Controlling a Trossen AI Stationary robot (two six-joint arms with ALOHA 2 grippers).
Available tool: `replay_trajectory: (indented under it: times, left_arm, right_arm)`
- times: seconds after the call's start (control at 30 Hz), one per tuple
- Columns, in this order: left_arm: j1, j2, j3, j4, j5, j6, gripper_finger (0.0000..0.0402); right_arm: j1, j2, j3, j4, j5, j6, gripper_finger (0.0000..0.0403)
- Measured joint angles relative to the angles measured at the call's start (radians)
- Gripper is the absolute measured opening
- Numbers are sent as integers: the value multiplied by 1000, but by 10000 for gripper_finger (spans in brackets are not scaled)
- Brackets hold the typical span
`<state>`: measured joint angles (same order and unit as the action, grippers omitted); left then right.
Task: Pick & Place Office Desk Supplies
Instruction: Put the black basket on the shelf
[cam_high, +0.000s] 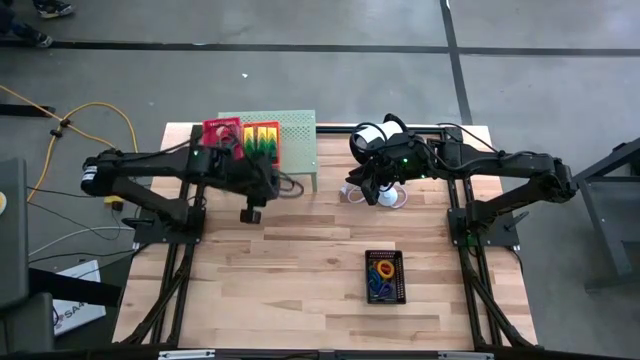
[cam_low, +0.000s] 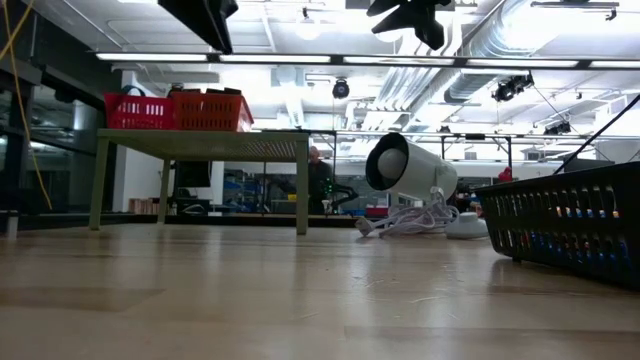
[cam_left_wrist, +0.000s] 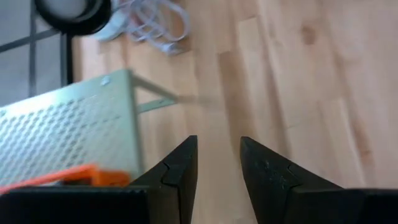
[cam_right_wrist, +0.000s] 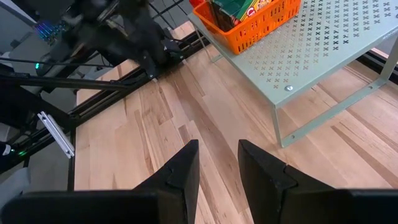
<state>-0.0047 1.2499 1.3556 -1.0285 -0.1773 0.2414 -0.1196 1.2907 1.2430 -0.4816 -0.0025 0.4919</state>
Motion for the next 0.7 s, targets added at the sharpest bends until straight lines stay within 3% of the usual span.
replay_trajectory:
  times: [0.7]
  left_arm:
    - [-384,45,0,35,-15,-113,113]
  right_arm:
    - [0,0,0,0,0,0,99]
